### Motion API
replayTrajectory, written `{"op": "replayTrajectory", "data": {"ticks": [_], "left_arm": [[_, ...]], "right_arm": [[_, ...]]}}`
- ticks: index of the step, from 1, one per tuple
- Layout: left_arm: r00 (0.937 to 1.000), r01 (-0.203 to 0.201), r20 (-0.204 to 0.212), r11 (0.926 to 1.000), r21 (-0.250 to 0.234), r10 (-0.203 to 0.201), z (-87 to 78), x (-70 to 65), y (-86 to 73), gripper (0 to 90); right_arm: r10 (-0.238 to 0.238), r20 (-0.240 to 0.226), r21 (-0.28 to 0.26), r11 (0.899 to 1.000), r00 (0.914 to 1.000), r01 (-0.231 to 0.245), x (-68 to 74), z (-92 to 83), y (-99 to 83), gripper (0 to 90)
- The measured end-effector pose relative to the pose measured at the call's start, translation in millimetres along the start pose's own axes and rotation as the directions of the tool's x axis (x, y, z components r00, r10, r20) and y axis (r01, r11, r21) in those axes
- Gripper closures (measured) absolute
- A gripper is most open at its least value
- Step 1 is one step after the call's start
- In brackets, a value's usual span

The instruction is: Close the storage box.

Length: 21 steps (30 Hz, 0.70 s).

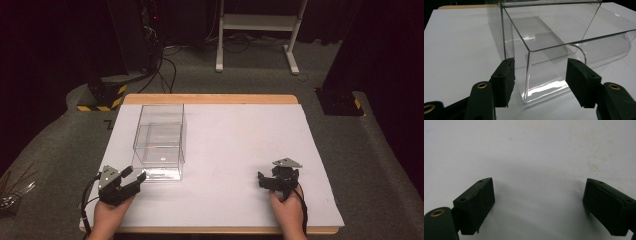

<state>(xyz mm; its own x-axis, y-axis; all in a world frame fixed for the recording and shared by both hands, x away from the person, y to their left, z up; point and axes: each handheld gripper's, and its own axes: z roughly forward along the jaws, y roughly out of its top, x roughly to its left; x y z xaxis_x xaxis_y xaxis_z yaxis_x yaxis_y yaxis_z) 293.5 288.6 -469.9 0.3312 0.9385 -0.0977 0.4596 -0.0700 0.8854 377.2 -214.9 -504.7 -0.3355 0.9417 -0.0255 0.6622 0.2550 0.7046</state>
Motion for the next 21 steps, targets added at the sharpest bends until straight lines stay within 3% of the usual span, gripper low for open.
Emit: {"op": "replayTrajectory", "data": {"ticks": [17, 21], "left_arm": [[0.9998, -0.011, -0.013, 0.9999, 0.002, 0.011, 10.2, 4.3, 7.7, 41.6], [0.9994, -0.012, -0.032, 0.9999, 0.001, 0.012, 13.7, 5.4, 10.0, 37.4]], "right_arm": [[0.000, 0.000, 0.000, 1.000, 1.0000, 0.000, -0.1, 0.0, 0.0, 10.2], [0.000, 0.000, 0.000, 1.000, 1.0000, 0.000, 0.0, 0.0, 0.0, 10.2]]}}
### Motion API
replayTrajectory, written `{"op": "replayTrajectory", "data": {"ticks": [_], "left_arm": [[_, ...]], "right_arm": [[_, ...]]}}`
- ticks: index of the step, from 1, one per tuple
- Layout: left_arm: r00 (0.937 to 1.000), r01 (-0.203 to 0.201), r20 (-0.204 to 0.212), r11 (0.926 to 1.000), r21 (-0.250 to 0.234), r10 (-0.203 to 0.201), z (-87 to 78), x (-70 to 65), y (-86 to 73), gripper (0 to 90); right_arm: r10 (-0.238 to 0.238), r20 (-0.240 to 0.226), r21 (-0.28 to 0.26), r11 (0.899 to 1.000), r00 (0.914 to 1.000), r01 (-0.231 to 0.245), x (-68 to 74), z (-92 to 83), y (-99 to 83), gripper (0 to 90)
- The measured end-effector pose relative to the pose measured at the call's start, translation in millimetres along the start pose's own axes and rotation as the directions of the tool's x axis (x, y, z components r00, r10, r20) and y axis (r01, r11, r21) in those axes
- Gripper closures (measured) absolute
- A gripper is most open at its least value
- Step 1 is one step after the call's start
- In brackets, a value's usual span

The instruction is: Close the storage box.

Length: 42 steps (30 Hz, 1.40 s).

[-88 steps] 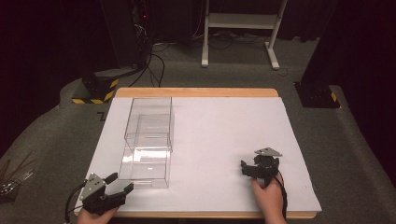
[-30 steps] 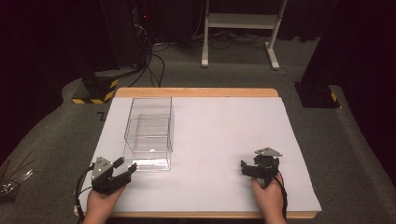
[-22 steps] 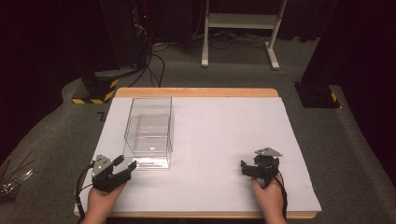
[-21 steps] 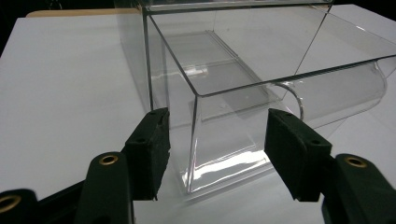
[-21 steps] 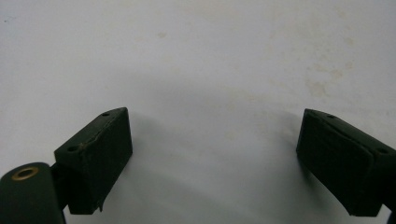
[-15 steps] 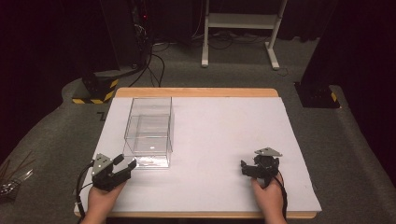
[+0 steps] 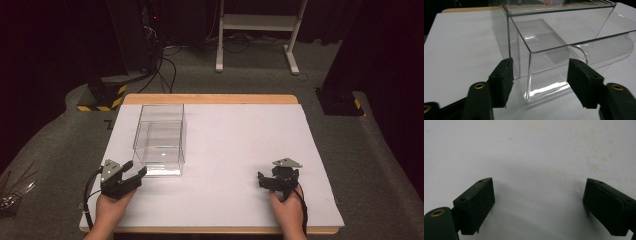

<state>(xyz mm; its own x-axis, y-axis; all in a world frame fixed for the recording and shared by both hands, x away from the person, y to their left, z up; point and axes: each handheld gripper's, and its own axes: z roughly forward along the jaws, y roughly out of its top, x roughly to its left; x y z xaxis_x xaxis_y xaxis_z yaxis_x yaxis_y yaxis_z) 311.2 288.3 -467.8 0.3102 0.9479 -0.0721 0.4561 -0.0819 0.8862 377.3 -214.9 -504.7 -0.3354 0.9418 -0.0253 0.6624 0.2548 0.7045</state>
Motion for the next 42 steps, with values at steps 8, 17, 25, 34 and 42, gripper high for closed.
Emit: {"op": "replayTrajectory", "data": {"ticks": [8, 17, 25, 34, 42], "left_arm": [[0.9999, 0.008, -0.015, 1.0000, 0.002, -0.008, 5.3, 3.8, 2.8, 32.0], [0.9995, 0.023, -0.023, 0.9997, -0.008, -0.023, 11.6, 5.7, 8.4, 33.4], [0.9990, 0.027, -0.036, 0.9996, -0.013, -0.027, 17.2, 8.3, 11.5, 32.9], [0.9980, 0.040, -0.047, 0.9988, -0.026, -0.042, 24.7, 10.1, 14.2, 32.9], [0.9971, 0.043, -0.061, 0.9984, -0.038, -0.045, 29.7, 11.7, 16.5, 33.0]], "right_arm": [[0.000, 0.000, 0.000, 1.000, 1.0000, 0.000, 0.0, 0.0, 0.0, 10.2], [0.000, 0.000, 0.000, 1.000, 1.0000, 0.000, 0.0, 0.0, 0.0, 10.2], [0.000, 0.000, 0.000, 1.000, 1.0000, 0.000, 0.0, 0.0, 0.0, 10.2], [0.000, 0.000, 0.000, 1.000, 1.0000, 0.000, -0.1, 0.0, 0.0, 10.2], [0.000, 0.000, 0.000, 1.000, 1.0000, 0.000, -0.1, 0.1, 0.0, 10.2]]}}
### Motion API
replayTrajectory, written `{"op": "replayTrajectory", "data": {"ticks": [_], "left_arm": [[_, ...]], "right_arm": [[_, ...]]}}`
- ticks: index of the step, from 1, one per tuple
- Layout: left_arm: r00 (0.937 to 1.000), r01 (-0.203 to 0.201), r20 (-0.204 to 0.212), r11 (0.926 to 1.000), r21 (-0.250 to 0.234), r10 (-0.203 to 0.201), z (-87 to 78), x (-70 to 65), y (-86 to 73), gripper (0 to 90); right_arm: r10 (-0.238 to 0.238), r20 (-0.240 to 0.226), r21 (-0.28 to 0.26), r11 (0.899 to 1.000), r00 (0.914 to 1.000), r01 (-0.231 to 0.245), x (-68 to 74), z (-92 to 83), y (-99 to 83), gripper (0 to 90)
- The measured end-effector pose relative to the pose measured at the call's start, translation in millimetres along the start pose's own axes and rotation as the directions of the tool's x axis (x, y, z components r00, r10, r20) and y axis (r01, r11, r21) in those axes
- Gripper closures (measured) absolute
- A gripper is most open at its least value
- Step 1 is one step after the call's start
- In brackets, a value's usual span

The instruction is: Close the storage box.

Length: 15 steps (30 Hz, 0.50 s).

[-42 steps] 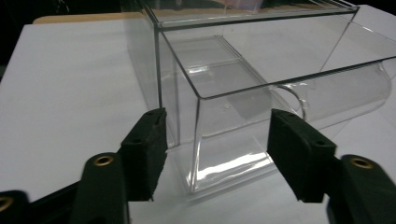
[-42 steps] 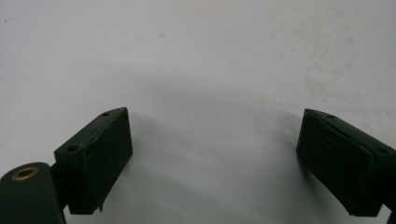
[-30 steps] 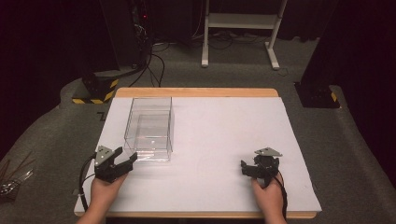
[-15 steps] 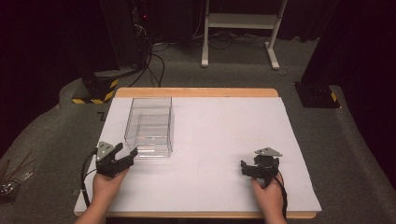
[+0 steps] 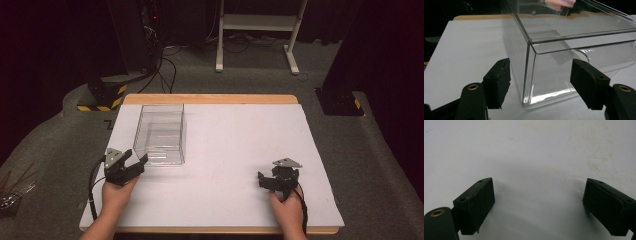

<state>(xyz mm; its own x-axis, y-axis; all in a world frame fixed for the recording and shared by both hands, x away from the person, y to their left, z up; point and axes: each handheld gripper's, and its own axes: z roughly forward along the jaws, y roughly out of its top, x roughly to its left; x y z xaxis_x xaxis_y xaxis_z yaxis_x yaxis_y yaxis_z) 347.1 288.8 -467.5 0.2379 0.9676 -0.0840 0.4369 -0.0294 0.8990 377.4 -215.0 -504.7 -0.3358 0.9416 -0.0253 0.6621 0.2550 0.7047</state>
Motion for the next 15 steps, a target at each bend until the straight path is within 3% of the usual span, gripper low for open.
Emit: {"op": "replayTrajectory", "data": {"ticks": [15], "left_arm": [[0.9999, 0.015, 0.000, 0.9999, -0.007, -0.015, 9.8, 2.6, 3.9, 34.8]], "right_arm": [[0.001, 0.000, 0.000, 1.000, 1.0000, -0.001, 0.0, 0.0, 0.0, 10.2]]}}
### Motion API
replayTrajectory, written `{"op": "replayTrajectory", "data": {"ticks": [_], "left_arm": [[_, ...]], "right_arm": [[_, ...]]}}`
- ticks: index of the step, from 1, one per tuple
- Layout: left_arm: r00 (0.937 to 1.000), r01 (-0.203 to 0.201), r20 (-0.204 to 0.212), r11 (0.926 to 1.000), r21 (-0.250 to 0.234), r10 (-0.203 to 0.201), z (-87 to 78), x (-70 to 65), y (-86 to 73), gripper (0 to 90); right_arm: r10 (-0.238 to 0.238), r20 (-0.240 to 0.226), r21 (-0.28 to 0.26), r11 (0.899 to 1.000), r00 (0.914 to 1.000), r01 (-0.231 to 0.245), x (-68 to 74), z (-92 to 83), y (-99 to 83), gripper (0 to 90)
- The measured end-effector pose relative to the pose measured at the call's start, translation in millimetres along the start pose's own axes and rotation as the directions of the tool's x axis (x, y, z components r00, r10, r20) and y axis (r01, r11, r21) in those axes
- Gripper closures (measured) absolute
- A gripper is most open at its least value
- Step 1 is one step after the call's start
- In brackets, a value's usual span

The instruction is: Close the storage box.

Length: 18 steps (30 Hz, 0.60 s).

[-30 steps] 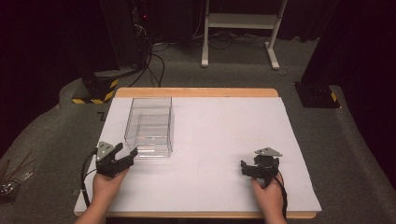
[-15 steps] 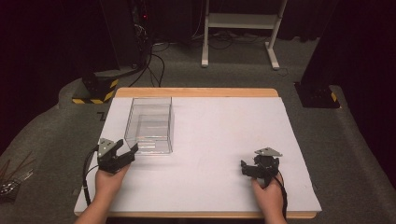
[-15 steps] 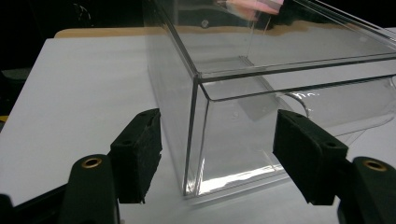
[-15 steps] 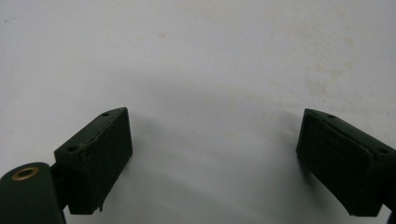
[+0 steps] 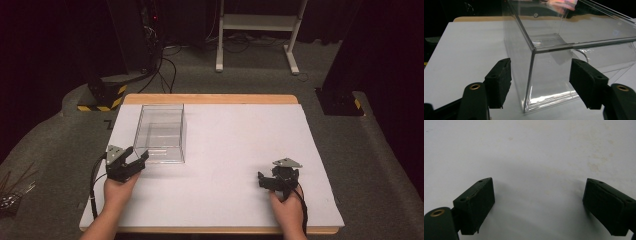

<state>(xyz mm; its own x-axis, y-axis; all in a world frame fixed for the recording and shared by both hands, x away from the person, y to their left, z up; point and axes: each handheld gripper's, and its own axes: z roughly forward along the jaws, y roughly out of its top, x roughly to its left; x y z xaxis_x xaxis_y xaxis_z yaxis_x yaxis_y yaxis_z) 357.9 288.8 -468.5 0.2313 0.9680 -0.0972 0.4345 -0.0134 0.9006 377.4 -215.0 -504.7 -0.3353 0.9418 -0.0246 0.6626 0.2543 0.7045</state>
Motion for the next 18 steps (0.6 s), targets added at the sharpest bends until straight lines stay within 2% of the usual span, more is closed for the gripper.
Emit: {"op": "replayTrajectory", "data": {"ticks": [10, 18], "left_arm": [[0.9999, 0.013, -0.010, 0.9999, -0.011, -0.013, 6.4, 0.9, 1.6, 35.9], [0.9996, 0.000, -0.029, 1.0000, 0.000, 0.000, 12.2, 0.7, 1.6, 37.7]], "right_arm": [[0.000, 0.000, 0.000, 1.000, 1.0000, 0.000, 0.0, 0.0, 0.0, 10.2], [0.000, 0.000, 0.000, 1.000, 1.0000, 0.000, 0.0, 0.0, 0.0, 10.2]]}}
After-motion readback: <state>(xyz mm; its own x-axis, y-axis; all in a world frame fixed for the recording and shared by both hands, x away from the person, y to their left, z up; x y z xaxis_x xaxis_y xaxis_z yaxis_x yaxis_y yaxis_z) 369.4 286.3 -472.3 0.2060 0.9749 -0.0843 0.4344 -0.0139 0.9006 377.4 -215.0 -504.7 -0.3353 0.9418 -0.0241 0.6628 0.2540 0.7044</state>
